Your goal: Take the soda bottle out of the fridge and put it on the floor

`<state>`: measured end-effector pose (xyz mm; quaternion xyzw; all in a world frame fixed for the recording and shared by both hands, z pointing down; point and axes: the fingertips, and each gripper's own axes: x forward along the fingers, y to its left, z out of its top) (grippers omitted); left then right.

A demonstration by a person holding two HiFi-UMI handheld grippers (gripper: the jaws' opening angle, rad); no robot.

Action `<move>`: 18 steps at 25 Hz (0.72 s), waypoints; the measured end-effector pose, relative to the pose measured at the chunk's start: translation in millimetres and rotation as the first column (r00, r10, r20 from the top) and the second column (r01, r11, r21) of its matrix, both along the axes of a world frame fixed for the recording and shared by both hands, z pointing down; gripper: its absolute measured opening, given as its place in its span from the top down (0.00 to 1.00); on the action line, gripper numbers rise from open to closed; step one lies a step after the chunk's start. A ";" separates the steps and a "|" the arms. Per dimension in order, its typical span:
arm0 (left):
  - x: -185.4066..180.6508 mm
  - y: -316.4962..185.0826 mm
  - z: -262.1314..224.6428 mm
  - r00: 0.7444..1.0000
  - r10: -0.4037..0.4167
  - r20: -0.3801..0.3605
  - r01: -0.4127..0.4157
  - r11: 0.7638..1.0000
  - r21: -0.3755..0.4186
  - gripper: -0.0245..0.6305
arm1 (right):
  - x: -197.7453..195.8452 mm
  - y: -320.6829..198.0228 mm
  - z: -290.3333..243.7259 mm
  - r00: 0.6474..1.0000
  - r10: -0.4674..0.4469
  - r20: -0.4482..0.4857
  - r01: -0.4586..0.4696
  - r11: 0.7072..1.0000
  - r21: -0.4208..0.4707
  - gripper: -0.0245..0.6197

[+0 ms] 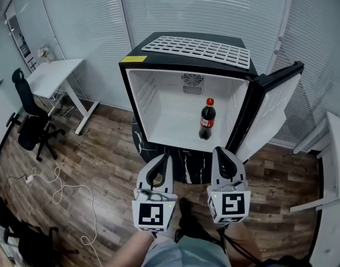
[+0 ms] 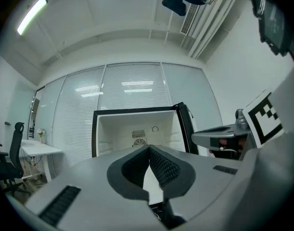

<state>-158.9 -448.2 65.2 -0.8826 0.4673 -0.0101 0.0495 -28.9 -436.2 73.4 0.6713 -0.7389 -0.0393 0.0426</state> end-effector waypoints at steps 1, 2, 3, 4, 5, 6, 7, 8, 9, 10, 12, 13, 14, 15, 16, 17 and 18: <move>1.3 -7.3 0.7 1.000 0.000 -0.004 0.000 1.000 -0.002 0.94 | 1.7 -6.8 0.3 1.000 0.005 0.001 -0.005 1.000 0.001 0.94; 2.7 -14.8 1.6 1.000 0.001 -0.006 -0.001 1.000 -0.006 0.94 | 3.5 -14.1 0.6 1.000 0.010 0.002 -0.010 1.000 0.002 0.94; 4.4 -22.6 2.7 1.000 0.002 -0.005 -0.002 1.000 -0.008 0.94 | 5.3 -21.8 1.0 1.000 0.014 0.002 -0.014 1.000 0.003 0.94; 6.3 -30.7 4.1 1.000 0.004 -0.004 -0.004 1.000 -0.010 0.94 | 7.3 -30.0 1.8 1.000 0.019 0.002 -0.019 1.000 0.002 0.94; 8.5 -39.0 5.7 1.000 0.007 -0.003 -0.007 1.000 -0.011 0.94 | 9.2 -38.5 2.7 1.000 0.023 0.001 -0.023 1.000 0.001 0.94; 10.7 -47.1 7.2 1.000 0.009 -0.004 -0.009 1.000 -0.011 0.94 | 11.2 -46.8 3.6 1.000 0.027 0.001 -0.027 1.000 0.000 0.94; 12.8 -54.9 8.5 1.000 0.010 -0.006 -0.010 1.000 -0.013 0.94 | 13.0 -54.6 4.3 1.000 0.030 0.000 -0.030 1.000 -0.001 0.94; 14.7 -62.2 9.5 1.000 0.011 -0.007 -0.011 1.000 -0.016 0.94 | 14.7 -61.9 4.6 0.999 0.034 -0.002 -0.034 0.999 -0.002 0.94; 16.5 -69.2 10.0 1.000 0.011 -0.006 -0.012 1.000 -0.018 0.94 | 16.5 -68.6 4.5 0.999 0.038 -0.002 -0.038 0.999 -0.002 0.94; 18.5 -76.0 10.1 1.000 0.013 -0.004 -0.013 1.000 -0.019 0.94 | 18.7 -75.5 3.8 0.999 0.044 -0.003 -0.044 0.999 -0.002 0.94; 23.8 -89.7 9.2 1.000 0.017 -0.003 -0.017 1.000 -0.020 0.94 | 24.3 -90.3 1.0 0.999 0.054 -0.003 -0.054 0.999 0.005 0.93; 26.2 -96.5 8.6 1.000 0.019 -0.004 -0.019 1.000 -0.020 0.94 | 27.1 -98.2 -0.5 0.998 0.059 -0.003 -0.059 0.998 0.008 0.91; 28.2 -102.9 8.3 1.000 0.020 -0.003 -0.020 1.000 -0.020 0.94 | 29.6 -106.0 -1.5 0.998 0.064 -0.002 -0.064 0.998 0.009 0.89; 29.8 -109.0 8.4 1.000 0.020 0.001 -0.020 1.000 -0.018 0.94 | 31.8 -113.7 -2.1 0.998 0.068 -0.001 -0.068 0.998 0.007 0.86; 31.1 -114.8 9.0 1.000 0.020 0.005 -0.020 1.000 -0.018 0.94 | 33.8 -121.2 -1.9 0.997 0.071 0.000 -0.071 0.997 0.002 0.84; 32.2 -120.4 10.2 1.000 0.018 0.006 -0.018 1.000 -0.021 0.94 | 35.6 -128.6 -0.6 0.997 0.071 -0.002 -0.071 0.997 -0.005 0.80; 33.1 -126.0 11.9 1.000 0.015 0.005 -0.015 1.000 -0.026 0.94 | 37.2 -136.0 1.2 0.997 0.071 -0.003 -0.071 0.997 -0.013 0.76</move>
